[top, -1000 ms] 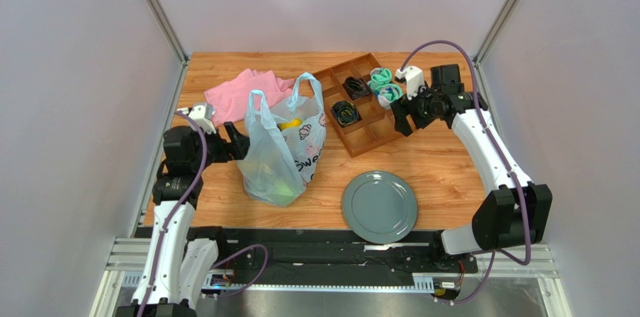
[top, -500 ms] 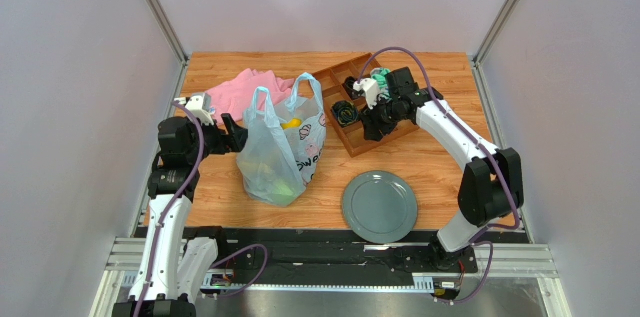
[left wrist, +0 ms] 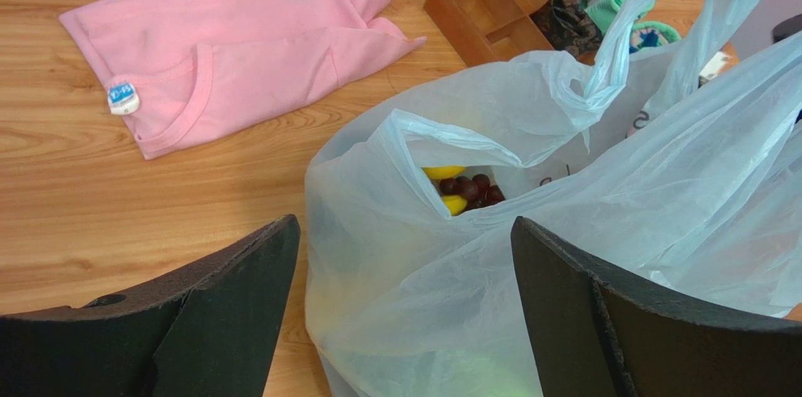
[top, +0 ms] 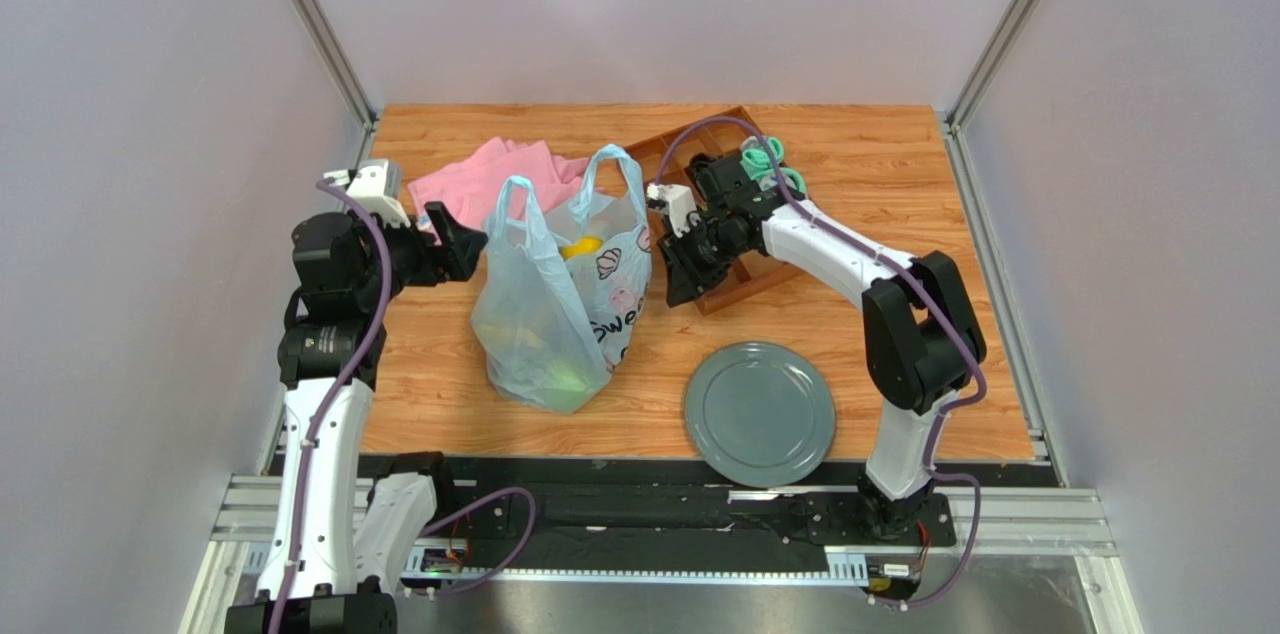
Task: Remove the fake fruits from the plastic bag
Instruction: Adjust the distractor at the center of the board, then adjust the plastic bag at the center of the board.
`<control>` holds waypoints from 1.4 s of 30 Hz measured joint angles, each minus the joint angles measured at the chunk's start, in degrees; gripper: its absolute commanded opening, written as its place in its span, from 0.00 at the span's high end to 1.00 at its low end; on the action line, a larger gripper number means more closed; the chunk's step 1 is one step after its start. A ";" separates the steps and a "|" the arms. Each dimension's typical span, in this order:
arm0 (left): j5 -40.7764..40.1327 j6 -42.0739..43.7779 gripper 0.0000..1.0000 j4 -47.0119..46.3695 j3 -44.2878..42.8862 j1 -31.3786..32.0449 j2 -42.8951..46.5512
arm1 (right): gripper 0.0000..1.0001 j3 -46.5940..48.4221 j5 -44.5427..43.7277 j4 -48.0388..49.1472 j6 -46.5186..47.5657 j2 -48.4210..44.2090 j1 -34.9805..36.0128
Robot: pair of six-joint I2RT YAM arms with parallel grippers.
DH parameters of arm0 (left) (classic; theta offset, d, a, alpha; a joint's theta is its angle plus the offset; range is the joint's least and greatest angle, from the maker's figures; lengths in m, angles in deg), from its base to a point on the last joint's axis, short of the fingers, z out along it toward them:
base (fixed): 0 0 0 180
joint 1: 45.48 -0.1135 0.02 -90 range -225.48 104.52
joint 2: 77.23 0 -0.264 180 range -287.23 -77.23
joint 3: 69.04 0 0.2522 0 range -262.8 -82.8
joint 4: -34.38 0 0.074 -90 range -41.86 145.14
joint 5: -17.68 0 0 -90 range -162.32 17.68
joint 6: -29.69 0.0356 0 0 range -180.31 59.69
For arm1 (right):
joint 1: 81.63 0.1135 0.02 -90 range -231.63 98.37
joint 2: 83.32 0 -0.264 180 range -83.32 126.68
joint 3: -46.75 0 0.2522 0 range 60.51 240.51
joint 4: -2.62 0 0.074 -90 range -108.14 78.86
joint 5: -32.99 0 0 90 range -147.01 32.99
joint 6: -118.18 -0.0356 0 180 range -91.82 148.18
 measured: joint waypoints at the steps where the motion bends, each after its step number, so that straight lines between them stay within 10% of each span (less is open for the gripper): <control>1: 0.15 0.00 0.09 0.22 -0.46 -0.02 -0.31 | 0.75 0.00 -0.61 0.79 -1.84 0.68 0.48; 14: 1.70 -0.22 0.08 0.28 -2.93 -0.35 -2.25 | 0.72 2.47 -17.99 6.36 -19.82 4.85 -7.17; 30: 10.16 -2.86 0.04 0.72 -3.08 0.57 -4.52 | 0.29 -9.99 -9.51 5.70 -19.47 -13.77 -2.58; 42: 20.46 4.02 0.04 13.66 -16.48 4.33 -7.72 | 0.16 13.84 -3.61 5.29 -9.42 -14.95 -2.08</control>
